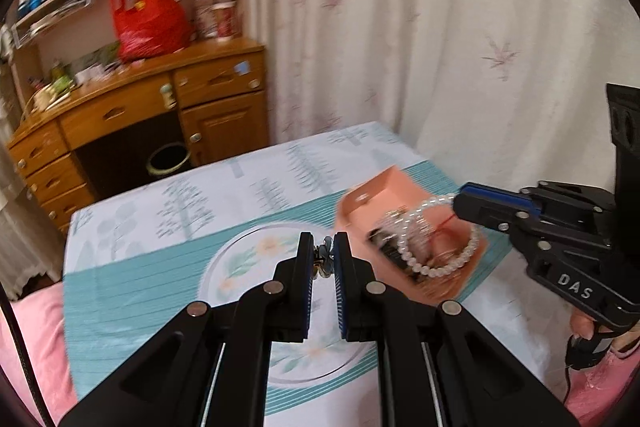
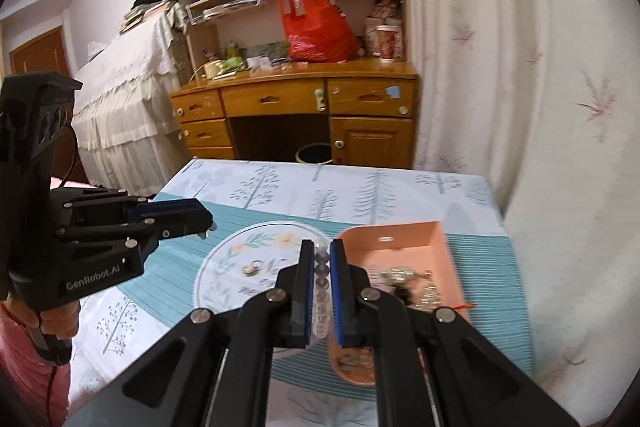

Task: Organize jewelry
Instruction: 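Carry the pearl bracelet into the peach tray and open both tools, then grasp the gold pearl-centred pendant with the right tool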

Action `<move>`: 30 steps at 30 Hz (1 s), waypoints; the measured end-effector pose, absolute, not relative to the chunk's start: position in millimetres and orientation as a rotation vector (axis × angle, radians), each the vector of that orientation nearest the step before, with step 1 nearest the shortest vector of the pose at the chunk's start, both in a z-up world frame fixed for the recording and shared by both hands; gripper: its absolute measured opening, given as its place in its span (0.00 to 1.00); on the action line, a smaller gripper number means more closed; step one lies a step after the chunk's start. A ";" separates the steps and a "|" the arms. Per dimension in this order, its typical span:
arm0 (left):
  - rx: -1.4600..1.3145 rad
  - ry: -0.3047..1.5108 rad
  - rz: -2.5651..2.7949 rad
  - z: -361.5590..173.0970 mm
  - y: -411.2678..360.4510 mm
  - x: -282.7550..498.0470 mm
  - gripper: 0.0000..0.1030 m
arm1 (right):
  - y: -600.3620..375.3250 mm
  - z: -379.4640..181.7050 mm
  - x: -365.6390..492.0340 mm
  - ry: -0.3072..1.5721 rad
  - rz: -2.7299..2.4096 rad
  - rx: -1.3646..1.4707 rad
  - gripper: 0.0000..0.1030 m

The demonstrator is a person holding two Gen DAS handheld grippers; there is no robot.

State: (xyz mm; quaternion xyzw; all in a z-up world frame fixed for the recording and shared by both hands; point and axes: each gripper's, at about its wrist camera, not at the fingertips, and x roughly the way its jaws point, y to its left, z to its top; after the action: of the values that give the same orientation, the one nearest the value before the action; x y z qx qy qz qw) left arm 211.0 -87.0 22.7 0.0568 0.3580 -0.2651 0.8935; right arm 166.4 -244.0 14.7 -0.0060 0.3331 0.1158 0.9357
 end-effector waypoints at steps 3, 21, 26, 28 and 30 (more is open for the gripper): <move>0.115 0.738 -0.606 27.1 -113.4 209.0 0.08 | -265.8 19.3 165.5 0.679 0.220 0.000 0.07; 0.113 0.890 -0.618 -11.2 -191.9 223.2 0.63 | -335.1 -12.2 179.3 0.809 0.136 0.119 0.12; 0.089 0.896 -0.522 -0.9 -163.0 230.4 0.79 | -330.6 -12.5 180.7 0.816 0.119 0.146 0.39; 0.091 0.889 -0.474 2.6 -148.3 230.5 0.80 | -322.8 -12.5 183.1 0.824 0.116 0.135 0.39; 0.101 0.899 -0.404 2.2 -132.3 232.9 0.81 | -315.4 -13.0 184.4 0.828 0.120 0.128 0.39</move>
State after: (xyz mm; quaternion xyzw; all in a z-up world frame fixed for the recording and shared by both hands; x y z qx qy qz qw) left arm 232.9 -132.3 2.2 0.0486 0.4314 -0.1938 0.8798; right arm 184.4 -315.4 -13.0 0.0621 0.4020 0.0582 0.9117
